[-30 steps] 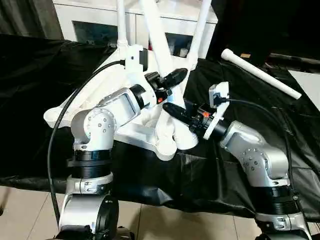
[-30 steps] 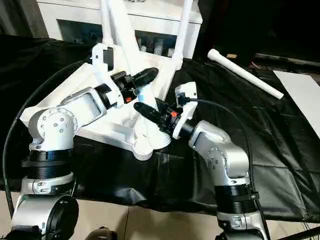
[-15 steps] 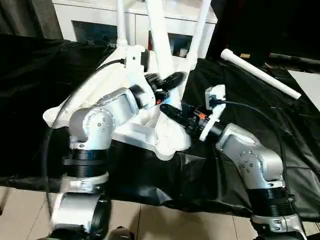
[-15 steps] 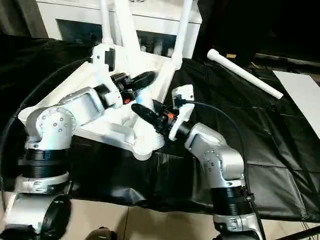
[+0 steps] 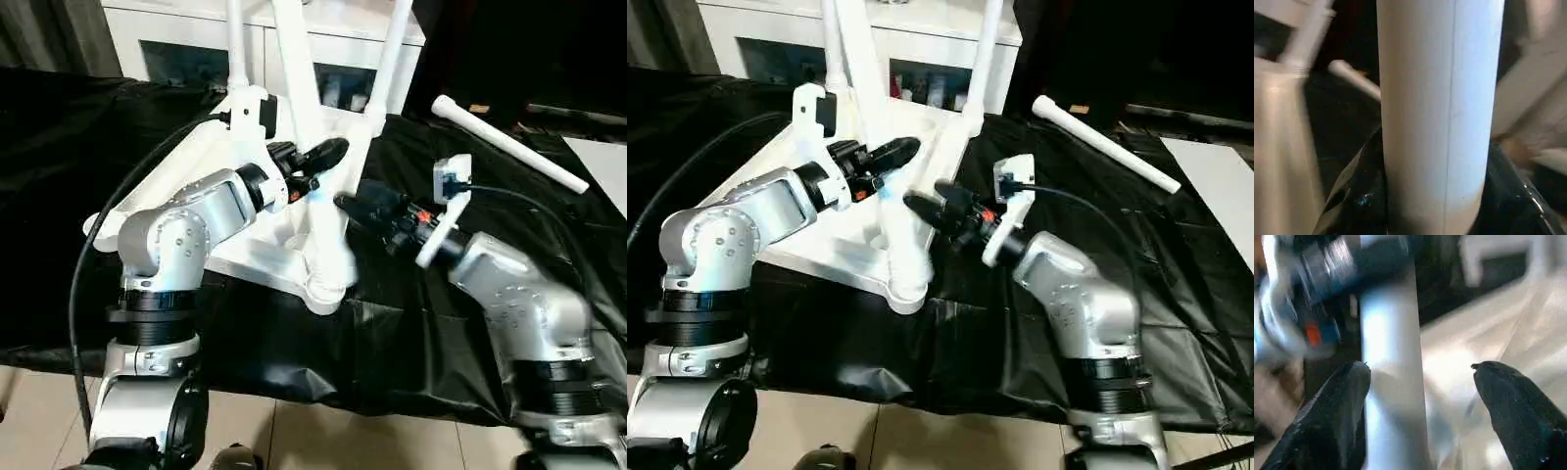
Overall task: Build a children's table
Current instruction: Pick table leg
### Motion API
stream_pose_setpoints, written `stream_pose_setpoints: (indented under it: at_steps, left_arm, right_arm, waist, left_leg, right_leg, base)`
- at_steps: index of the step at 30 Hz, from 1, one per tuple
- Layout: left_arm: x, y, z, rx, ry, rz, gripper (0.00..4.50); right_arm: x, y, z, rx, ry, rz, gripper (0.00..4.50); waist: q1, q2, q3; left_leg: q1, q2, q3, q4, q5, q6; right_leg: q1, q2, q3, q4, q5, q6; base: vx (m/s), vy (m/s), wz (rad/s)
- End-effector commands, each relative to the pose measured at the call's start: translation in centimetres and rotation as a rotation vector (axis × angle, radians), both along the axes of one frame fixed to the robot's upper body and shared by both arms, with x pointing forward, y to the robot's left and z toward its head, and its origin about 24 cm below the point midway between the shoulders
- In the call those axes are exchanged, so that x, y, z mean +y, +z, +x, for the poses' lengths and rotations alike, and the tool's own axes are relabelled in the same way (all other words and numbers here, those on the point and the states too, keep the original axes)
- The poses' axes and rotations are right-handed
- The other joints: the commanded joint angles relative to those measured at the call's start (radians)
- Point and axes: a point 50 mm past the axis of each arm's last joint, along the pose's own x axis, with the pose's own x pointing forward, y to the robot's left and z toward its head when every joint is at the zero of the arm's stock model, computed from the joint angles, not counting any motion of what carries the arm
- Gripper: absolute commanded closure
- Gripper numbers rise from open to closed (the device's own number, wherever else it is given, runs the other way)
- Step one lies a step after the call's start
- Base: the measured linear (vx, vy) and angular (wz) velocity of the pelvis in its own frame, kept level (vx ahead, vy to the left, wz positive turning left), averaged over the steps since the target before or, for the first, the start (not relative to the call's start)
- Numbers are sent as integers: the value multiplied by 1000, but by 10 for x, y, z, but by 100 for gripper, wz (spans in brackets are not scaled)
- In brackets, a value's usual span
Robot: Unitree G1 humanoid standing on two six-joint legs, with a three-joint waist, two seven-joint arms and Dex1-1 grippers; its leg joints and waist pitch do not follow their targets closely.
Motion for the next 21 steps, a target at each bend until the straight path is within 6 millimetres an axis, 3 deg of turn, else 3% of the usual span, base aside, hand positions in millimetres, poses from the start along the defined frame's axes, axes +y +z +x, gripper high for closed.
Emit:
stream_pose_setpoints:
  at_steps: [1,5,11,15,21]
  left_arm:
    - [-7,14,-8,-62,-114,-45,264]
    - [-9,9,-23,-127,-281,52,264]
    - [-10,7,-28,-170,-368,144,264]
    - [-12,8,-25,-182,-370,152,264]
    - [-15,9,-24,-208,-392,152,264]
  right_arm:
    - [4,7,-4,20,74,-10,38]
    - [5,13,-10,63,179,12,33]
    - [2,14,-15,89,274,-53,33]
    - [5,10,-22,113,318,-79,33]
    - [11,4,-26,124,347,-84,49]
  waist:
    - [1,1,-70]
    - [1,0,-69]
    - [3,1,-67]
    - [4,-1,-69]
    - [4,2,-71]
  left_leg:
    - [32,53,-20,-68,-104,-17]
    - [34,56,-20,-72,-123,-22]
    - [35,56,-18,-74,-137,-45]
    - [33,56,-18,-72,-129,-46]
    - [34,56,-18,-70,-117,-43]
  right_leg:
    - [40,-90,51,-74,58,-184]
    - [36,-92,51,-77,7,-179]
    - [34,-90,52,-79,-26,-161]
    - [36,-93,52,-76,-8,-166]
    - [35,-92,51,-72,23,-181]
  base:
    - [0,0,0]
    - [0,0,0]
    - [0,0,0]
    - [0,0,0]
    - [0,0,0]
